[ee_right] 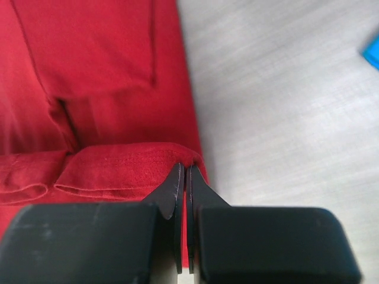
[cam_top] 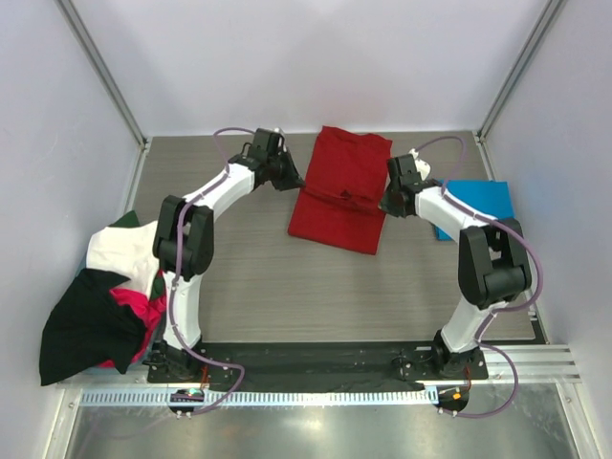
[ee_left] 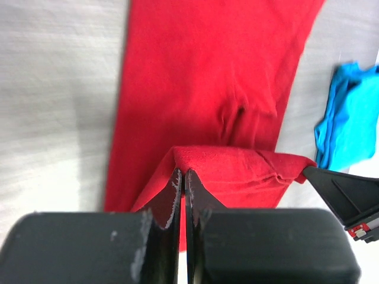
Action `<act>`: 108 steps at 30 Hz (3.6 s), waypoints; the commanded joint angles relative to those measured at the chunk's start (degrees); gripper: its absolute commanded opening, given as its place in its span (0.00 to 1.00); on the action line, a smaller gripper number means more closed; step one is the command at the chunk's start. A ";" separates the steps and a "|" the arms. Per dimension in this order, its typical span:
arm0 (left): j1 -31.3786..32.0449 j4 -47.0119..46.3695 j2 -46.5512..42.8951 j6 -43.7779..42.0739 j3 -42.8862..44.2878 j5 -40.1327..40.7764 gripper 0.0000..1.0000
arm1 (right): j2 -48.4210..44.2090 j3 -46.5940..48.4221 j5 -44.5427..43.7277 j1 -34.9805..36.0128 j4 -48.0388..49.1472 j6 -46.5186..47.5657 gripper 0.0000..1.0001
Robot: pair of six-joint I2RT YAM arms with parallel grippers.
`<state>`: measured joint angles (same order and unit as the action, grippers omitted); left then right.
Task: Fold and stack the t-shirts
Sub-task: Fold the tshirt
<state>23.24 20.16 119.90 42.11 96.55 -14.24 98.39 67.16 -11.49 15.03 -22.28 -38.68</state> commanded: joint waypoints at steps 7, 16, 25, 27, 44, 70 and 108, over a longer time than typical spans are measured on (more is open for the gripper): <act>-1.01 2.25 8.06 1.05 11.80 -5.01 0.00 | 7.16 11.41 3.75 -2.98 2.33 2.11 0.01; -1.89 3.57 13.25 1.66 19.46 -4.75 0.00 | 11.82 15.72 4.89 -5.09 2.42 1.50 0.01; -2.50 3.48 20.12 2.63 28.60 -8.61 0.65 | 15.96 20.82 5.33 -6.94 2.24 0.80 0.56; -2.50 3.92 17.15 0.79 25.64 -7.13 0.69 | 13.08 18.55 4.90 -6.94 2.33 1.06 0.63; -2.41 -3.46 -8.27 -2.64 -12.61 -3.16 0.65 | -9.80 -18.02 21.67 -6.06 14.19 -1.14 0.55; -1.80 -9.96 -11.70 -0.27 -25.36 -5.71 0.55 | -4.61 -23.03 22.47 -5.62 21.49 -3.16 0.23; -0.31 -19.63 -7.30 6.41 -30.54 -4.40 0.00 | -7.86 -24.53 23.52 -5.53 20.62 -0.70 0.01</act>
<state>22.72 3.20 114.59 48.62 67.96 -20.05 93.25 43.05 12.01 9.23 -1.37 -41.52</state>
